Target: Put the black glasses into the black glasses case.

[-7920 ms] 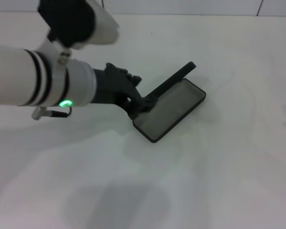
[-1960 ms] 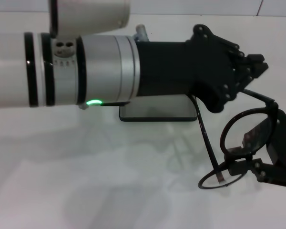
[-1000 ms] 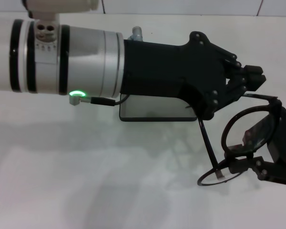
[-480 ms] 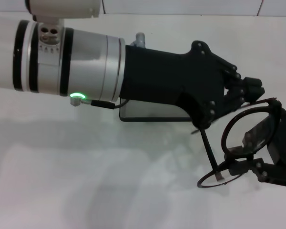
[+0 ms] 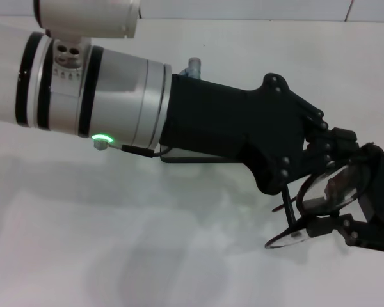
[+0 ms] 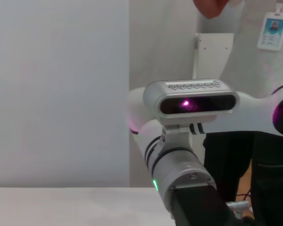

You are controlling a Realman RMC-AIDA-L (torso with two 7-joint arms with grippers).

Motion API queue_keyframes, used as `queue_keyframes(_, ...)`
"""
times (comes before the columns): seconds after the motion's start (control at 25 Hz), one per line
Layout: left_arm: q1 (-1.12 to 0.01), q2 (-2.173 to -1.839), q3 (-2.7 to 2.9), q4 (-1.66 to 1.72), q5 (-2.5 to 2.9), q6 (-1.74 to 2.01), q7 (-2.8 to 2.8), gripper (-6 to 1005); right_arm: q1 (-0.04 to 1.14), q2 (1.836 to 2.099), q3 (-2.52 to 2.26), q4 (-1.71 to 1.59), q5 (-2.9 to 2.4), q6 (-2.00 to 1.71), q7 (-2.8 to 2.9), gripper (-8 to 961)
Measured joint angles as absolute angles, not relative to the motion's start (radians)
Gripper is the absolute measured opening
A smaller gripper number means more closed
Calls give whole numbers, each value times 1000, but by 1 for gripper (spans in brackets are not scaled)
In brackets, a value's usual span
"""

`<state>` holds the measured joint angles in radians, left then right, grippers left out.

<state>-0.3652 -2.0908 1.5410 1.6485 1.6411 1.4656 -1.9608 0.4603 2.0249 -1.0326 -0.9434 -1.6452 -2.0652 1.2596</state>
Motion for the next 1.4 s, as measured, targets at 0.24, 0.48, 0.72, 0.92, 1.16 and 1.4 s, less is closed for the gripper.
queue_keyframes(0.24, -368, -2091, 1539, 1647, 1641, 1491, -1963, 66, 460, 2025, -1034, -933, -1645, -2061, 1252, 110)
queue_keyframes(0.48, -370, -2091, 1539, 1646, 1632, 1506, -1965, 66, 461, 2025, -1035, -929, -1640, -2061, 1248, 110)
queue_keyframes(0.72, -364, -2092, 1522, 1644, 1629, 1511, -1958, 67, 458, 2025, -1044, -928, -1631, -2063, 1246, 109)
queue_keyframes(0.92, -357, -2093, 1494, 1644, 1629, 1510, -1956, 68, 455, 2025, -1049, -918, -1630, -2062, 1238, 109)
queue_keyframes(1.16, -343, -2094, 1449, 1648, 1629, 1503, -1939, 68, 444, 2024, -1049, -921, -1630, -2064, 1237, 108)
queue_keyframes(1.4, -311, -2095, 1328, 1652, 1571, 1496, -1922, 68, 403, 2022, -1043, -950, -1616, -2091, 1236, 108)
